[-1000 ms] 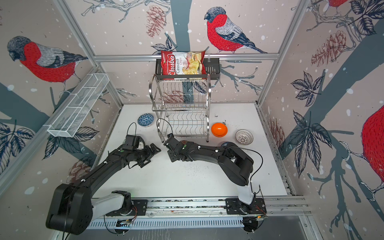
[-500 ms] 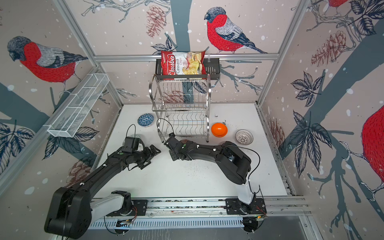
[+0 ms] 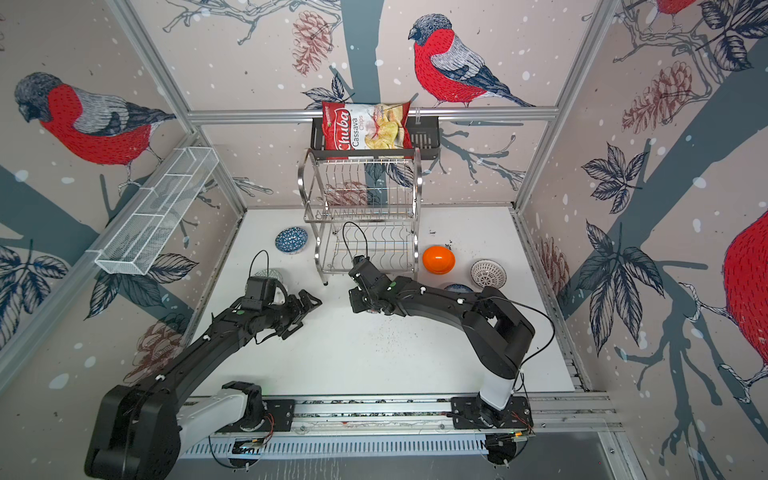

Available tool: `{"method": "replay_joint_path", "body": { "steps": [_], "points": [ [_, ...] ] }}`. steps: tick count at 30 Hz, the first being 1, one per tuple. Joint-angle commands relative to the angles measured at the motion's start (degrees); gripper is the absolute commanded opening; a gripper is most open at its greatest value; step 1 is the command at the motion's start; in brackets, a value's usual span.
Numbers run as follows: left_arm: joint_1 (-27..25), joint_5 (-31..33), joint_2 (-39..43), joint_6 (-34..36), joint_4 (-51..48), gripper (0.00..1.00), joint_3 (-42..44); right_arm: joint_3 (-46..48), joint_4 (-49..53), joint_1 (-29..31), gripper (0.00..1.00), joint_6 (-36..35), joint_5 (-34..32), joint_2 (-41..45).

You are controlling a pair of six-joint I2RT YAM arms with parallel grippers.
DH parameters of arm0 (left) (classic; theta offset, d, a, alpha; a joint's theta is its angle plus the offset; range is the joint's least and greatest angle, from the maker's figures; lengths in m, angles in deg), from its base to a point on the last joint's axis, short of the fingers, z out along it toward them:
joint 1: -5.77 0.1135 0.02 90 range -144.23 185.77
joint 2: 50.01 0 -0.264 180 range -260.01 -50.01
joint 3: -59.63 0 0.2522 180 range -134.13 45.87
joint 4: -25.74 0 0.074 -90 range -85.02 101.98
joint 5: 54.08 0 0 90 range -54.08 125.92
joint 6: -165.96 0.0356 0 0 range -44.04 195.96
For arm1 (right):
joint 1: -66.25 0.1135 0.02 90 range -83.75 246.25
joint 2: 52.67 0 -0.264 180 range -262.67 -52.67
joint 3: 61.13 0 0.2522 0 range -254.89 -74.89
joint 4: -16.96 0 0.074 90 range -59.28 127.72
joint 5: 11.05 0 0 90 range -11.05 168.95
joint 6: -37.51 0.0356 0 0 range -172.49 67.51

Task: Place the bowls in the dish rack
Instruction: 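Reach right gripper to the orange-patterned bowl and grasp its rim while left gripper withdraws, then lift the orange-patterned bowl with the right gripper and carry it into the rack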

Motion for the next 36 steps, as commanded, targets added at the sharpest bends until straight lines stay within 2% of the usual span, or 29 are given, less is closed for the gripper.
{"method": "replay_joint_path", "body": {
  "steps": [1, 6, 9, 13, 21, 26, 31, 36],
  "points": [
    [0.1, -0.6, 0.2, 0.1, 1.5, 0.98, -2.2, 1.8, -7.2, -0.6, 0.01, 0.9, 6.7, 3.6],
    [0.1, -0.5, 0.3, 0.8, -0.3, 0.98, -5.6, 7.0, -15.1, -2.3, 0.00, 3.7, 10.2, 10.0],
    [0.0, -0.6, 0.0, 1.5, 0.1, 0.98, -6.8, 12.0, -24.2, -3.3, 0.00, 5.6, 10.1, 13.6],
    [0.0, -1.0, -1.6, 0.9, 2.3, 0.98, -7.6, 15.2, -34.0, -4.5, 0.00, 7.1, 11.0, 14.5],
    [0.0, -4.3, -6.0, -0.8, 6.4, 0.98, -11.9, 16.2, -47.3, -6.3, 0.00, 8.5, 11.2, 11.2],
    [0.1, -4.8, -7.7, -0.3, 6.7, 0.98, -13.5, 15.7, -55.3, -7.8, 0.00, 12.5, 12.7, 6.7],
    [0.6, -6.0, -10.9, 4.1, 3.1, 0.98, -17.0, 15.8, -64.6, -8.1, 0.00, 15.1, 12.1, 2.1],
    [1.8, -7.3, -12.9, 8.8, 0.0, 0.98, -20.2, 15.3, -72.4, -9.0, 0.00, 21.5, 11.7, -2.5]
  ]
}}
